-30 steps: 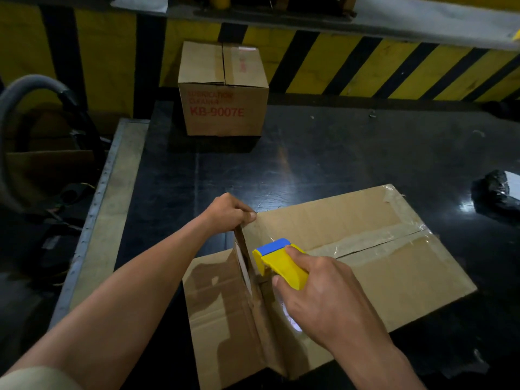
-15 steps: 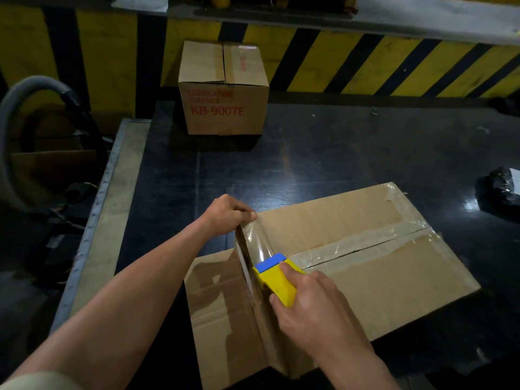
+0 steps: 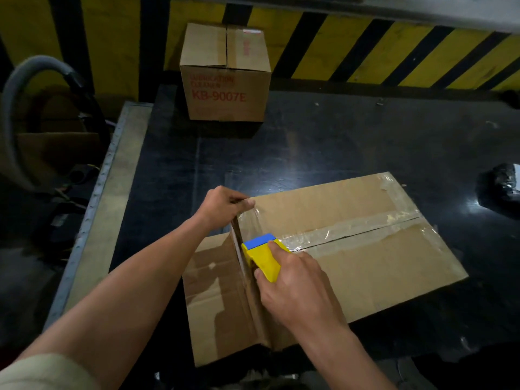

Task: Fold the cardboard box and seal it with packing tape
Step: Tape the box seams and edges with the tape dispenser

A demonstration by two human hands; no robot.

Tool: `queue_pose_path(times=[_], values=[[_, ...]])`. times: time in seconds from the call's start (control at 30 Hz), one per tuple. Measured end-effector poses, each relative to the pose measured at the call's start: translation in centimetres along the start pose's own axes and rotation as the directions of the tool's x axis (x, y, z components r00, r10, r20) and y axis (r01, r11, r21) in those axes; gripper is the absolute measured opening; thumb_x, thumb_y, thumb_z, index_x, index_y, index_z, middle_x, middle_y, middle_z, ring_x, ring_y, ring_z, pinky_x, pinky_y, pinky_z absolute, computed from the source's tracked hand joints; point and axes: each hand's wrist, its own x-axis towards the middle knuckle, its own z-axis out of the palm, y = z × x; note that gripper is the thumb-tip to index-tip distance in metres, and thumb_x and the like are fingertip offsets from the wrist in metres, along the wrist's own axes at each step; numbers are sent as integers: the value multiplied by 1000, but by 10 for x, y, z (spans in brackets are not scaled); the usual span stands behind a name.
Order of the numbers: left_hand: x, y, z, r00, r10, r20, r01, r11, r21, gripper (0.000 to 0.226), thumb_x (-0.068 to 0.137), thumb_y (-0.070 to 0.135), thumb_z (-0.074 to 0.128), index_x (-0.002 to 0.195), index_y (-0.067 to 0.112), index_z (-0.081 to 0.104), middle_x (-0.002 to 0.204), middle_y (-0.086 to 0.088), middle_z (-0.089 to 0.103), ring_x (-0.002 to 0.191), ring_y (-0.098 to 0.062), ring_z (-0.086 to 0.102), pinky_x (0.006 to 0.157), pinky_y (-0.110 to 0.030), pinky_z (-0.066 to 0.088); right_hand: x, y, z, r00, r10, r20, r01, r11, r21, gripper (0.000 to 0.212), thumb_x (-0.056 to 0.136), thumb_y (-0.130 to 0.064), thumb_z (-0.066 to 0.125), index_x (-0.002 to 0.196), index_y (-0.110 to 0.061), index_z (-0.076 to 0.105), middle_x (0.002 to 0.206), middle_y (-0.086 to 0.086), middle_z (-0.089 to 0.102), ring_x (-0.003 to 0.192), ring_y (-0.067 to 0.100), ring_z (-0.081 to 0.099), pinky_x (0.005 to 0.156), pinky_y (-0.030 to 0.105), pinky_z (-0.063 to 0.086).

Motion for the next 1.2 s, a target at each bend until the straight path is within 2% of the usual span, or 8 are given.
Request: queue_pose_path(times=[0.2, 0.37, 0.5, 0.67, 0.73, 0.87, 1.03, 1.2], values=[[0, -1, 0, 998, -45, 31, 47, 996, -77, 33, 89, 41, 76, 112, 18, 79, 100, 4, 77, 88, -3, 68, 80, -26, 55, -4, -8, -14, 992, -22, -122, 31, 997, 68, 61, 87, -53, 55, 142, -30, 47, 107, 7, 68, 99, 26, 62, 81, 34, 50], [-4, 3, 2, 994, -78, 76, 87, 990, -114, 32, 92, 39, 73, 109, 14, 80, 77, 12, 71, 71, -4, 65, 69, -25, 55, -9, -10, -28, 985, 21, -169, 7, 986, 165, 56, 84, -54, 62, 133, -26, 58, 112, 1, 72, 95, 21, 66, 82, 39, 55], [-6, 5, 3, 991, -100, 85, 109, 988, -107, 31, 92, 40, 72, 106, 15, 80, 71, 12, 69, 66, -5, 63, 61, -20, 48, -10, -10, -29, 982, 29, -187, 4, 985, 170, 57, 85, -55, 62, 136, -28, 56, 119, -2, 70, 101, 19, 65, 82, 33, 54], [-10, 4, 4, 993, -73, 88, 82, 992, -94, 31, 93, 40, 71, 110, 16, 80, 83, 10, 71, 79, -6, 65, 75, -28, 55, -22, -2, 1, 998, 35, -47, -36, 999, -22, 58, 87, -51, 56, 142, -34, 46, 113, 4, 63, 105, 27, 61, 84, 34, 49], [-10, 7, 5, 993, -72, 97, 80, 994, -79, 30, 94, 39, 70, 109, 15, 79, 84, 10, 71, 80, -6, 65, 72, -25, 51, -23, 2, 8, 999, 50, -18, -51, 995, -85, 54, 89, -49, 53, 141, -37, 43, 105, 4, 54, 101, 30, 60, 81, 35, 48], [-9, 10, 5, 993, -85, 86, 93, 991, -95, 27, 94, 35, 71, 109, 14, 79, 85, 7, 72, 81, -10, 66, 77, -29, 55, -19, 9, 7, 999, 46, -3, -46, 997, -63, 58, 90, -49, 52, 145, -38, 39, 112, 6, 55, 103, 29, 59, 85, 37, 48], [-10, 12, 8, 996, -86, 26, 88, 993, -79, 23, 93, 34, 73, 102, 15, 81, 82, 1, 75, 80, -20, 70, 66, -24, 53, -24, 8, 5, 1000, 17, -17, -17, 1000, -2, 61, 91, -48, 53, 148, -35, 36, 103, 4, 53, 100, 26, 58, 84, 35, 46], [-11, 15, 11, 998, -66, -9, 65, 997, -50, 21, 93, 31, 73, 101, 14, 82, 84, 3, 76, 78, -12, 70, 63, -20, 51, -39, 14, 3, 999, 46, 4, -46, 999, 0, 61, 92, -49, 51, 149, -39, 32, 94, -1, 44, 99, 24, 58, 86, 34, 46]])
